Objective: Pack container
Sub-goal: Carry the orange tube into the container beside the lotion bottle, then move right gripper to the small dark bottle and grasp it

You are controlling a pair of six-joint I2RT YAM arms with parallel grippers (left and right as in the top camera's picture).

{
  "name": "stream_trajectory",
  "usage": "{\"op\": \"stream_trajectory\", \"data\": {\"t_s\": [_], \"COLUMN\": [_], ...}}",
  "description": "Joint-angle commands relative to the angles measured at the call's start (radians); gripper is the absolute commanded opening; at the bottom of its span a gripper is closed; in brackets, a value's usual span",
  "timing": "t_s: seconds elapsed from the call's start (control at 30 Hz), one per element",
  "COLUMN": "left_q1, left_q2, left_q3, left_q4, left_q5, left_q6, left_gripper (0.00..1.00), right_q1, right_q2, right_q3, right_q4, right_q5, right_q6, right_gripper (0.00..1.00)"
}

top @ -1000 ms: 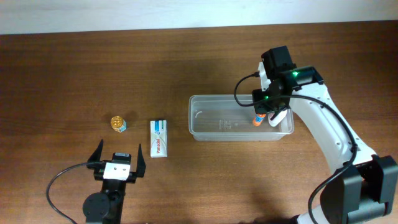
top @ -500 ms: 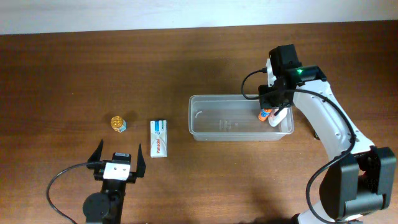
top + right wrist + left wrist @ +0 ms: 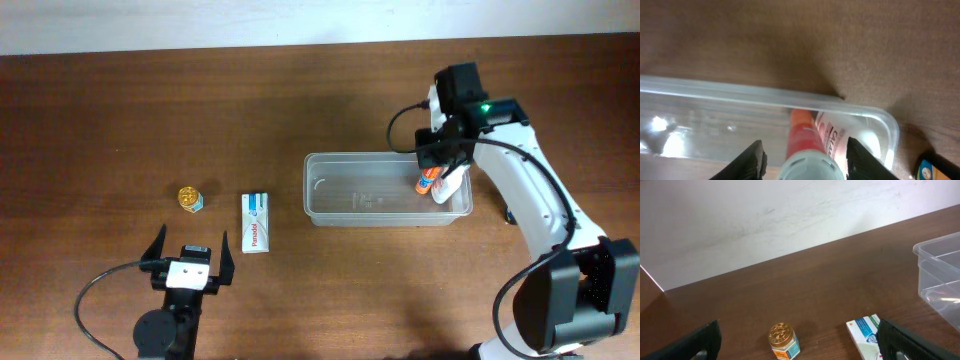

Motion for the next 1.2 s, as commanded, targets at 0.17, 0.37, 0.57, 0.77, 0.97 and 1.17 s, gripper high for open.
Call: {"op": "stream_trajectory", "data": {"t_s": [0.17, 0.37, 0.57, 0.77, 0.97, 1.17], "left_q1": [0.007, 0.007, 0.007, 0.007, 0.007, 0.007], "left_q2": [-0.006, -0.006, -0.006, -0.006, -0.006, -0.006], "left_q3": [-0.003, -0.003, -0.003, -0.003, -0.003, -0.003], "left_q4": [-0.006, -0.006, -0.006, -0.006, -0.006, -0.006], "left_q5": [0.0, 0.0, 0.0, 0.0, 0.0, 0.0], "left_q6": [-0.013, -0.013, -0.013, -0.013, -0.013, -0.013], "left_gripper": [0.99, 0.99, 0.99, 0.99, 0.99, 0.99], "right_q1": [-0.03, -0.139, -0.29, -0.417, -0.527, -0.566], "right_q2": [0.003, -0.015, -0.084, -0.184, -0.197, -0.165], "right_q3": [0.388, 0.593, 0.595, 0.456, 0.236, 0.027], "right_q4": [-0.249, -0.537, -0.727, -0.727, -0.636, -0.41], "right_q5": [0.003, 0.009, 0.022, 0.023, 0.022, 0.023], "right_q6": [0.005, 0.006, 0.008, -0.06, -0.122, -0.199], "right_gripper": [0.55, 0.6, 0.62, 0.68, 0.73, 0.86]}}
